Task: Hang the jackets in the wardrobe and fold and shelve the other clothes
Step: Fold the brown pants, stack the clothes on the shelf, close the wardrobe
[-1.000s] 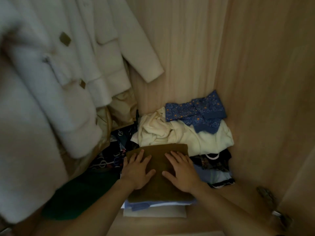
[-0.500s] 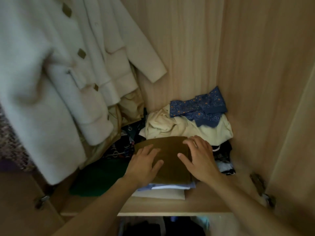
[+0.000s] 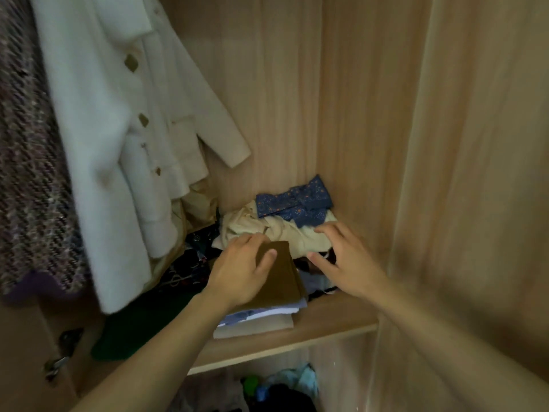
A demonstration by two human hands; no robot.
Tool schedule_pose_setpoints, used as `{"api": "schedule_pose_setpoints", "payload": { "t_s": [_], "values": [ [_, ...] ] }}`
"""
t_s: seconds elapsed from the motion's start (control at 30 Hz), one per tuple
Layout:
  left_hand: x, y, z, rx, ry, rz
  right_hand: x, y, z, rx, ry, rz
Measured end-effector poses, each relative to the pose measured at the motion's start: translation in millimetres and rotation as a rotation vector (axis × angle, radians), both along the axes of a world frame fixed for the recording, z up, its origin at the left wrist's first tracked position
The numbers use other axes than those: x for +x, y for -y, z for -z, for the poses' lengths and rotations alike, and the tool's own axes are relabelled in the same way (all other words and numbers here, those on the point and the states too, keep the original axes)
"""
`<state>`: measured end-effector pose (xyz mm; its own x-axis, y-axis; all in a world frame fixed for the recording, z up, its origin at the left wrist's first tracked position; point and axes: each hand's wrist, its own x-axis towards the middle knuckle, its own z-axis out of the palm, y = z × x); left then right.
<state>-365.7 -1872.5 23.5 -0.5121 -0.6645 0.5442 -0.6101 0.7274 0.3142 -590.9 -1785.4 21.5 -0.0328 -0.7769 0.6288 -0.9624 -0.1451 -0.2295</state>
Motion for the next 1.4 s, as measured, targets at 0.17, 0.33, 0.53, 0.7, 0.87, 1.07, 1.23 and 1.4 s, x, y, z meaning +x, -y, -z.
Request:
{"api": "schedule_pose_setpoints", "payload": {
  "t_s": [0.17,0.33,0.53,0.7,0.87,1.07,1.23,1.4],
  "values": [
    [-7,-44,6,0.039,-0.137,0.168,19,-78,-9,0.048,-0.102,0.153],
    [-39,-98,10,0.083,-0.107,0.271,20,-154,-22,0.030,-0.151,0.302],
    [-74,-154,6,0.088,-0.087,0.380,-6,-226,-25,0.009,-0.064,0.411],
    [-120,-198,-10,0.096,-0.056,0.431,-39,-278,-29,-0.046,-0.045,0.457],
    [-177,-253,-27,0.091,-0.124,0.519,-78,-325,-38,-0.175,0.063,0.378],
    [-225,-303,-19,0.077,-0.148,0.531,-119,-356,-33,-0.340,0.048,0.297],
    [-233,-315,-7,0.097,-0.121,0.479,-128,-356,-28,-0.226,0.221,0.196],
    [-225,-313,-2,0.111,-0.078,0.390,-120,-346,-24,-0.252,0.347,0.158]
  ]
}}
